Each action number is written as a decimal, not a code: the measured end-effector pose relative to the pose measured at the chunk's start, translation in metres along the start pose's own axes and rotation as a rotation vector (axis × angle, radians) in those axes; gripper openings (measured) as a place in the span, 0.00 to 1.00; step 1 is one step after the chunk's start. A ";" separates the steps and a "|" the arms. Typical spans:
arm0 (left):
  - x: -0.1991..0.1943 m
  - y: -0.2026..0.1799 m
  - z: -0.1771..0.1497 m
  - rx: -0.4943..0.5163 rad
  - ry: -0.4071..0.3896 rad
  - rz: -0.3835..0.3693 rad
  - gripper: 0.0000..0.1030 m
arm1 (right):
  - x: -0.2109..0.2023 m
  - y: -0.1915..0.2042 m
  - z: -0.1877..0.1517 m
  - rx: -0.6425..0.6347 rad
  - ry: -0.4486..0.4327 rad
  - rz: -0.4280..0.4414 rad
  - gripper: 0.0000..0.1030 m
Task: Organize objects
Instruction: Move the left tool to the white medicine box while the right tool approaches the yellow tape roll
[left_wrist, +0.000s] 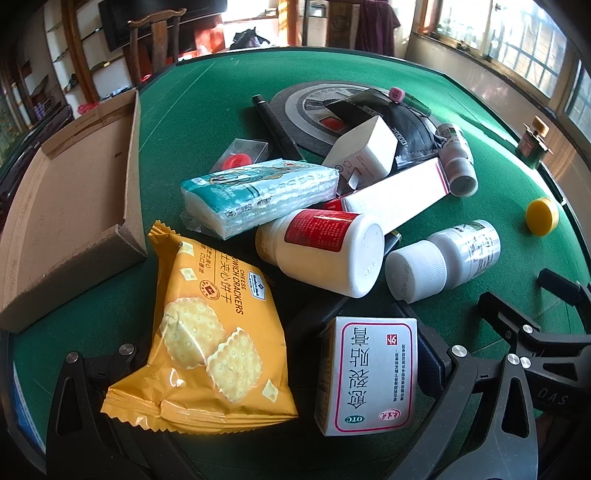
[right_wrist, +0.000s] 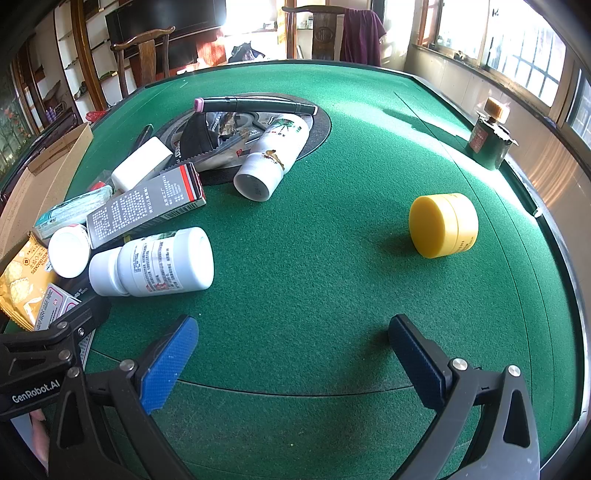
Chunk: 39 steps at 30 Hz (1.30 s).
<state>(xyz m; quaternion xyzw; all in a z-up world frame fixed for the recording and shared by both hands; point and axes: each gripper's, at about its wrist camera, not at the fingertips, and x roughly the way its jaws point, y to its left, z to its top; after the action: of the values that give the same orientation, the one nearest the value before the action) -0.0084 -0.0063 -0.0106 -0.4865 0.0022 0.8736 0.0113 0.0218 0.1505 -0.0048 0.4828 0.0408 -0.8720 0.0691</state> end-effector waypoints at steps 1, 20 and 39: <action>-0.001 0.002 0.000 0.016 0.011 -0.019 1.00 | 0.000 0.000 0.000 -0.010 0.000 0.007 1.00; -0.034 0.027 -0.018 0.101 -0.010 -0.325 0.85 | -0.003 -0.011 0.001 -0.019 -0.011 0.088 1.00; -0.069 0.056 -0.018 0.157 -0.054 -0.260 0.85 | -0.002 -0.011 0.001 -0.013 -0.012 0.094 1.00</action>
<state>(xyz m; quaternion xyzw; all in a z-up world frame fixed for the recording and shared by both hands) 0.0423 -0.0634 0.0384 -0.4566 0.0071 0.8747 0.1623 0.0205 0.1609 -0.0027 0.4785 0.0234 -0.8704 0.1134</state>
